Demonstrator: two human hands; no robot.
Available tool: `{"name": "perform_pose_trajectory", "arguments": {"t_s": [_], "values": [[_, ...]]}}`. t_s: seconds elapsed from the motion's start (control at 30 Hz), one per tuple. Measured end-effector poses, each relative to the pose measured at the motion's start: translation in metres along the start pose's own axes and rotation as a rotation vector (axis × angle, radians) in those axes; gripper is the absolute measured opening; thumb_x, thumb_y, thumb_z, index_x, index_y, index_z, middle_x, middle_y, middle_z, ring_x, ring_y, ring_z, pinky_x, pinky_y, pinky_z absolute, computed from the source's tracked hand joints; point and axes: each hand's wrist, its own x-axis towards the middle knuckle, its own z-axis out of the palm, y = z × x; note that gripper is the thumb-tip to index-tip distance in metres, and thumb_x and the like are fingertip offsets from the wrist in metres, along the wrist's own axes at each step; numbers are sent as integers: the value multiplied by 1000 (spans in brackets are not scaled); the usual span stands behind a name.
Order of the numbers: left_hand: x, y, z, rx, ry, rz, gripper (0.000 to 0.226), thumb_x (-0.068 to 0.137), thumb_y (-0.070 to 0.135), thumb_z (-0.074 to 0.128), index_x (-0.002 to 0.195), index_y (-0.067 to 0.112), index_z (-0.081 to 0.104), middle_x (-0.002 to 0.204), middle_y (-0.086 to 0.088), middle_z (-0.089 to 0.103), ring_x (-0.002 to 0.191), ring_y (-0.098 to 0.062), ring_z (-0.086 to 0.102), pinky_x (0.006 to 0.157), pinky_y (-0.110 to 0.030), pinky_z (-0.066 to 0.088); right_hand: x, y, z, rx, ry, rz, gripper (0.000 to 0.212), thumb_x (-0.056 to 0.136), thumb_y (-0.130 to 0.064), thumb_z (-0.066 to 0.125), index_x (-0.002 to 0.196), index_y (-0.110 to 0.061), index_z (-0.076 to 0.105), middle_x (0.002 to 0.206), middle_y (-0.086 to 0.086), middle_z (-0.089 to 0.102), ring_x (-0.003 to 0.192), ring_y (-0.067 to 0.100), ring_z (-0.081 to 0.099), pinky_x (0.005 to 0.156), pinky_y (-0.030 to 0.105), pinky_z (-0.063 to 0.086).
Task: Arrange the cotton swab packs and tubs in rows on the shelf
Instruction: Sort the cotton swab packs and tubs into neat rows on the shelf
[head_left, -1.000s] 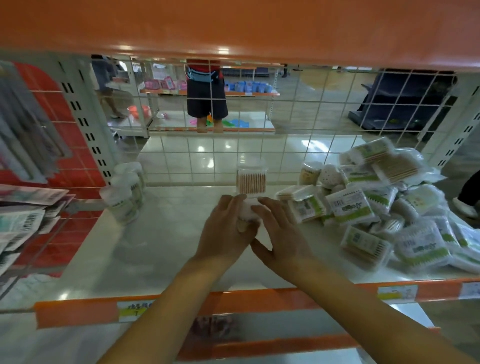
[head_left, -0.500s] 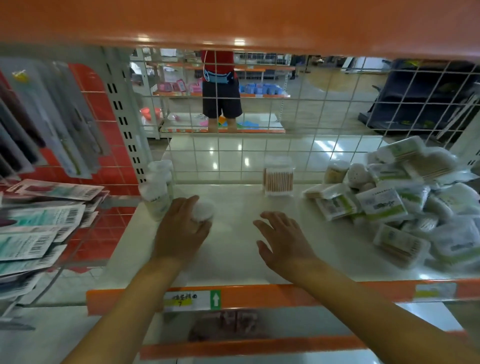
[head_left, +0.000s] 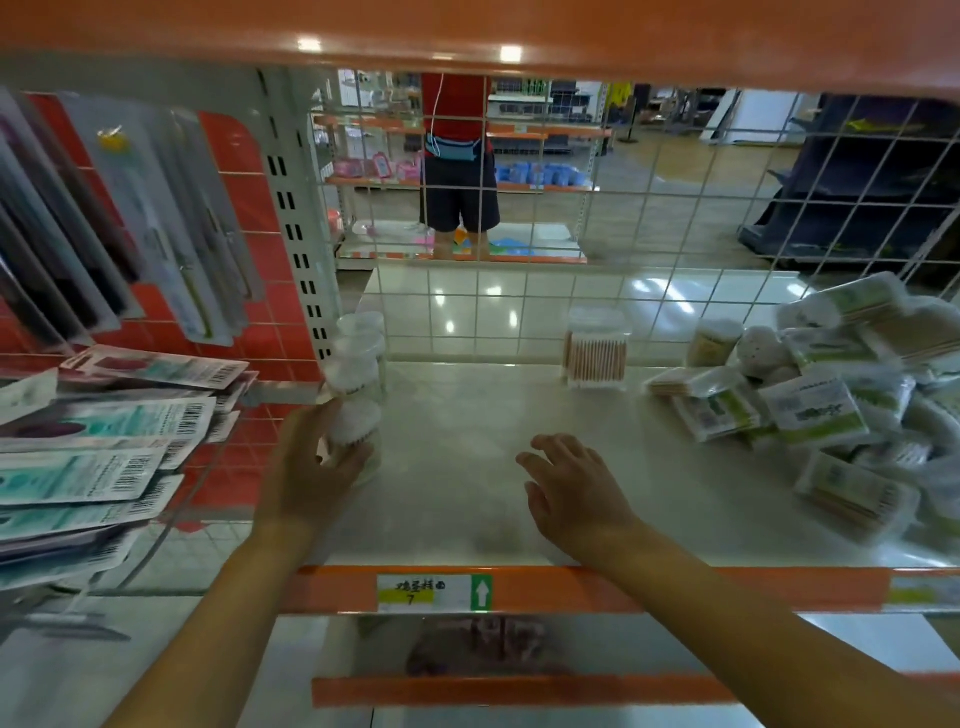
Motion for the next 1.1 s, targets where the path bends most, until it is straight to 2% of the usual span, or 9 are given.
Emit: {"name": "perform_pose_trajectory", "arguments": {"t_s": [0.23, 0.3, 0.43, 0.5, 0.63, 0.83, 0.9, 1.0, 1.1], "values": [[13, -3, -4, -37, 43, 147, 33, 78, 0, 69, 109, 7, 62, 103, 4, 56, 95, -1, 48, 80, -17, 34, -1, -5, -2, 41, -13, 11, 30, 67, -6, 75, 97, -7, 70, 104, 15, 66, 98, 34, 62, 75, 45, 52], [17, -11, -3, -19, 14, 114, 41, 78, 4, 70, 117, 9, 59, 110, 2, 55, 100, -7, 50, 85, -17, 35, -2, -4, 0, 22, -16, -8, 34, 58, -6, 81, 90, -9, 71, 96, 12, 68, 90, 32, 65, 67, 43, 54], [26, -25, 0, -2, -48, 54, 52, 79, 9, 70, 128, 16, 54, 121, -8, 55, 109, -19, 53, 98, -35, 41, -5, -3, -1, -2, -46, -27, 39, 47, -11, 87, 83, -13, 71, 90, 9, 69, 81, 28, 67, 58, 37, 54], [28, -25, 1, -29, -66, 42, 49, 80, 14, 69, 126, 20, 53, 119, -6, 57, 110, -20, 54, 96, -44, 45, -7, -1, 0, -1, -42, -27, 38, 50, -11, 85, 85, -13, 71, 90, 9, 68, 81, 29, 67, 58, 37, 54], [30, -26, 0, -30, -81, 29, 46, 79, 15, 69, 122, 19, 54, 118, -3, 57, 109, -19, 55, 93, -45, 46, -7, 5, 2, 4, -31, -44, 30, 61, -16, 67, 90, -11, 68, 89, 8, 67, 80, 30, 66, 59, 39, 54], [28, -6, -6, -14, -35, 99, 38, 75, 2, 70, 111, 9, 59, 108, 2, 58, 101, -17, 54, 91, -36, 45, -8, 6, 2, 29, -81, -15, 33, 85, -15, 52, 116, -8, 61, 114, 11, 61, 110, 33, 53, 89, 40, 43], [30, -2, -9, 46, -45, 133, 43, 73, 3, 71, 113, 8, 58, 107, -5, 61, 100, -22, 56, 88, -41, 47, -7, 7, 1, 36, -105, -17, 38, 90, -17, 50, 127, -9, 53, 124, 9, 55, 119, 29, 46, 96, 36, 36], [32, 1, -10, 204, -62, 121, 45, 69, 2, 72, 111, 1, 56, 105, -22, 60, 96, -36, 57, 81, -44, 49, -6, 8, -1, 55, -81, -29, 37, 84, -16, 55, 120, -7, 58, 114, 11, 61, 109, 33, 53, 87, 41, 43], [34, 14, -11, 289, -42, 147, 47, 71, 3, 72, 114, -2, 54, 111, -24, 58, 104, -40, 55, 88, -47, 48, -5, 13, -1, 72, -65, -26, 35, 73, -14, 64, 106, -6, 65, 98, 11, 66, 92, 34, 62, 72, 43, 51]]}}
